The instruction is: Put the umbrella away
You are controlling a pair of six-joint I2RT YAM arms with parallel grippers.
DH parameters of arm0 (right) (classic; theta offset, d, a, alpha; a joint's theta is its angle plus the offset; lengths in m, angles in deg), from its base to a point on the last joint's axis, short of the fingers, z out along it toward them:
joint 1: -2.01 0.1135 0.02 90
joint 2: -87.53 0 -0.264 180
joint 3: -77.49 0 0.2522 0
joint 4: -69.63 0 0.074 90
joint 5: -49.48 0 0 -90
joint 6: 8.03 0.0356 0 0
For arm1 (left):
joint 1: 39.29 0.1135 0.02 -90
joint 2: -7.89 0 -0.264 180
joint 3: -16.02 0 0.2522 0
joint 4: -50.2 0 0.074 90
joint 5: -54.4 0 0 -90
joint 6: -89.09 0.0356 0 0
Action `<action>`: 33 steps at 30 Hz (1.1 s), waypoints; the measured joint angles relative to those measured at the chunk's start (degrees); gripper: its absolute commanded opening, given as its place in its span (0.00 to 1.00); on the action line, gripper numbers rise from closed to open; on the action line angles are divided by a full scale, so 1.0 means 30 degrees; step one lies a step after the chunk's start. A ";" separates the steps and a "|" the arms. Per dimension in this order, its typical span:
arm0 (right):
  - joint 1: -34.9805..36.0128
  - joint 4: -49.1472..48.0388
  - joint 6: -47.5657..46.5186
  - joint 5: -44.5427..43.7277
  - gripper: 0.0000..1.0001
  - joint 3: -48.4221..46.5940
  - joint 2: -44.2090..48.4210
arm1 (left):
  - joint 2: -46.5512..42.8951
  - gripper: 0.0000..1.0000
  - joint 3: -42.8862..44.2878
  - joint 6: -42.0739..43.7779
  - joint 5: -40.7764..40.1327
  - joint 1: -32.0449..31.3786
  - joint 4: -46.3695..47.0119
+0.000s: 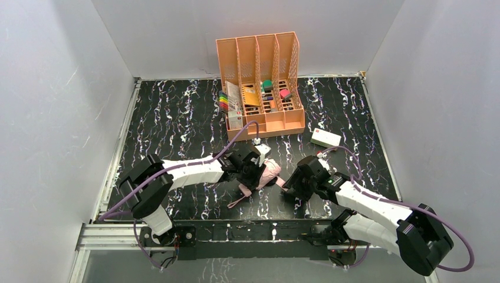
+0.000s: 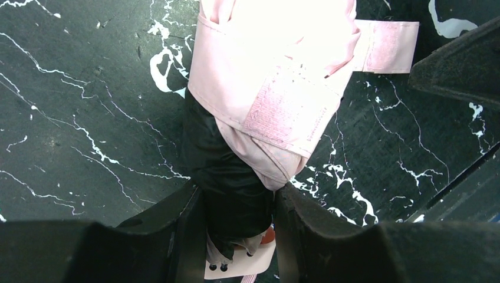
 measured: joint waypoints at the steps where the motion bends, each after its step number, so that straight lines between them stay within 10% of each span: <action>1: -0.0073 -0.0124 0.0153 0.0000 0.60 0.0095 0.0058 | 0.0000 0.00 0.0000 -0.0197 -0.0328 -0.0124 0.0015; 13: -0.1843 -0.2892 -0.0597 0.0889 0.60 0.0517 -0.0889 | 0.0000 0.00 0.0000 -0.1129 -0.1843 -0.0801 0.0058; 24: -0.2572 -0.2463 -1.0921 -0.0066 0.76 -0.1872 -0.0546 | 0.0036 0.00 0.0000 0.1537 -0.2361 -0.0940 0.0379; 33: -0.4160 -0.4546 -1.8717 0.4634 0.89 -0.3781 -0.2076 | 0.0095 0.00 -0.0124 0.8502 -0.2441 -0.0940 0.1013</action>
